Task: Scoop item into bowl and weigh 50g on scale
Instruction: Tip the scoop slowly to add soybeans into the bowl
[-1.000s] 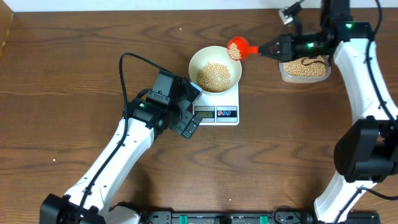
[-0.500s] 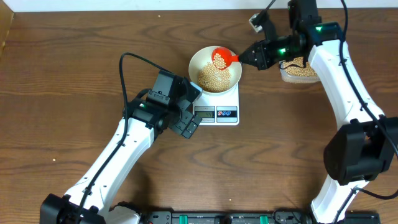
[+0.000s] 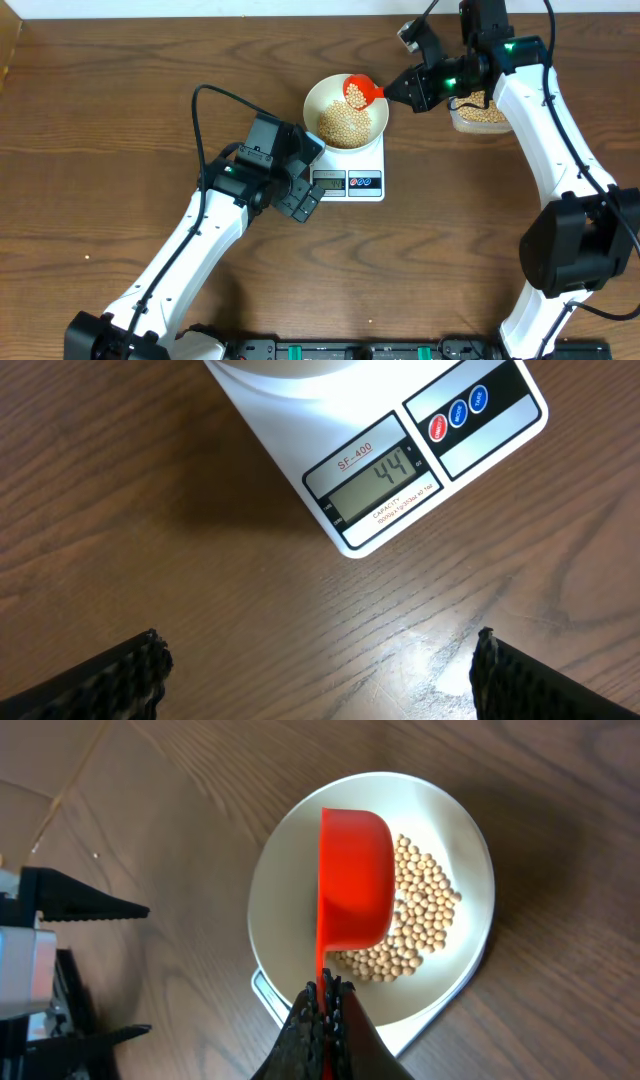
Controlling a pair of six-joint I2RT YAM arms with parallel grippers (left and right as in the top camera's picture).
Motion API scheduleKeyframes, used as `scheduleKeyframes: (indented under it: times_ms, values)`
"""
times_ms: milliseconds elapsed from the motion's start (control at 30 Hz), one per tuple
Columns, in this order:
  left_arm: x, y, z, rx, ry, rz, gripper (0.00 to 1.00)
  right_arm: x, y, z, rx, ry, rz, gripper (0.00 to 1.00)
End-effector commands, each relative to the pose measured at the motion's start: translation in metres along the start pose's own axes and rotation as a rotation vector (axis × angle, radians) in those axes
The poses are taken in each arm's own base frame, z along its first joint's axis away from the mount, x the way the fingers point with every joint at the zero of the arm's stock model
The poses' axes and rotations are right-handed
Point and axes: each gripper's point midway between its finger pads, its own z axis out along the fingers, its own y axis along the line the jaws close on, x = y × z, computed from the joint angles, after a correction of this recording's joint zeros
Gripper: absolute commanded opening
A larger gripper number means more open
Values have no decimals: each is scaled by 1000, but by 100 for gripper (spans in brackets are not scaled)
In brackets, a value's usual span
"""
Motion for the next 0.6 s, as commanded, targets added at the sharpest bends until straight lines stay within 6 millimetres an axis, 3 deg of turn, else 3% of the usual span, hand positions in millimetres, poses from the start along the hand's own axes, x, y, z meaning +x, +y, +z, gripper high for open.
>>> scheduleKeyframes:
  times_ms: [0,567]
  values:
    - [3,-2,2,14,8,6,98,-4,9,-1,23,0,-76,1]
    - [3,-2,2,14,7,7,98,3,15,23,151,87,-224,1]
